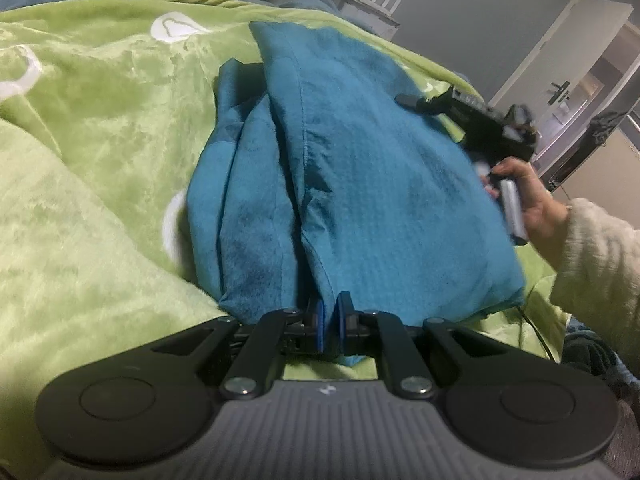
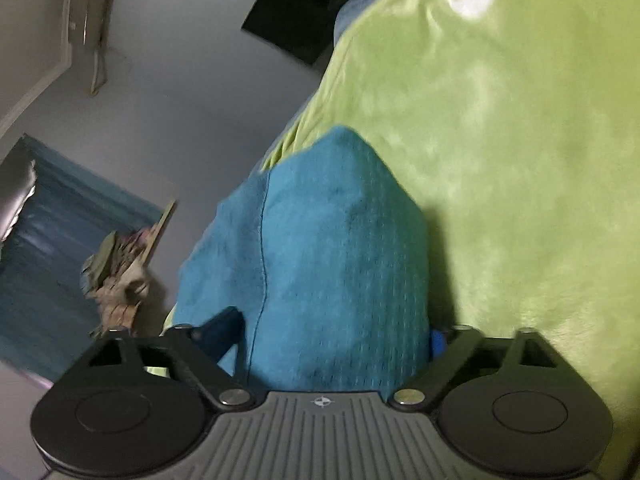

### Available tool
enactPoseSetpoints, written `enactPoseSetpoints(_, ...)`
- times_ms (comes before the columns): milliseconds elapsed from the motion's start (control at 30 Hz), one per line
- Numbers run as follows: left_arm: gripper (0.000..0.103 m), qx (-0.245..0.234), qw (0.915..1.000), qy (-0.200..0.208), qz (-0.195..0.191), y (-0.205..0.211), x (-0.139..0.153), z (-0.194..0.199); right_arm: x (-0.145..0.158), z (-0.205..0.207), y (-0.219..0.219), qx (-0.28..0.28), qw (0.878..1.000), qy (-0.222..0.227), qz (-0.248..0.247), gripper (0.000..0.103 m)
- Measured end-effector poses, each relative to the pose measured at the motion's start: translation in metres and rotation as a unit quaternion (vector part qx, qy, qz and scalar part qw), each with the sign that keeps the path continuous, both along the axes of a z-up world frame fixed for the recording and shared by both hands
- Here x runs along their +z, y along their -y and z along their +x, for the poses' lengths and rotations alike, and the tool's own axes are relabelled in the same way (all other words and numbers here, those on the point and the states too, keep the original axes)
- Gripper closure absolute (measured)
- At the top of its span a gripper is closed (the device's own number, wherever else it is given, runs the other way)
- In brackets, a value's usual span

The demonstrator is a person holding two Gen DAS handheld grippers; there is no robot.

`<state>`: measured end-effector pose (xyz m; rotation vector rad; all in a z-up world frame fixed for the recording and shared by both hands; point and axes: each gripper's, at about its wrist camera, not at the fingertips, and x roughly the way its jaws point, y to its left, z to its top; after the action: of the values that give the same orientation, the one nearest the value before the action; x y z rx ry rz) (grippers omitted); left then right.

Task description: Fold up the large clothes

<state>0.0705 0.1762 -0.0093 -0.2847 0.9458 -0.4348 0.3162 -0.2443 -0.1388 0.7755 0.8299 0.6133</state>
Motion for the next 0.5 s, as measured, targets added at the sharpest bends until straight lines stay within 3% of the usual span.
enactPoseSetpoints(133, 0.099, -0.012, 0.9997, 0.011, 0.019, 0.021, 0.002, 0.029, 0.036, 0.014, 0.002, -0.019, 0.999, 0.036, -0.020, 0.038)
enactPoseSetpoints(267, 0.100, -0.012, 0.9959, 0.075, 0.050, 0.059, 0.003, 0.072, 0.081, 0.051, 0.010, -0.056, 0.991, 0.096, -0.072, 0.039)
enactPoseSetpoints(367, 0.100, -0.020, 0.9939, 0.085, 0.067, 0.076, -0.006, 0.093, 0.097, 0.079, 0.013, -0.067, 0.981, 0.115, -0.139, 0.028)
enactPoseSetpoints(400, 0.100, -0.024, 0.9950, 0.078, 0.057, 0.076, -0.010, 0.096, 0.100, 0.084, 0.011, -0.085, 0.972, 0.114, -0.189, 0.016)
enactPoseSetpoints(433, 0.100, -0.026, 0.9958, 0.076, 0.044, 0.075, -0.013, 0.097, 0.103, 0.085, 0.008, -0.108, 0.956, 0.126, -0.242, 0.011)
enactPoseSetpoints(500, 0.100, -0.025, 0.9966, 0.076, 0.022, 0.071, -0.013, 0.095, 0.105, 0.080, 0.006, -0.114, 0.942, 0.156, -0.276, 0.010)
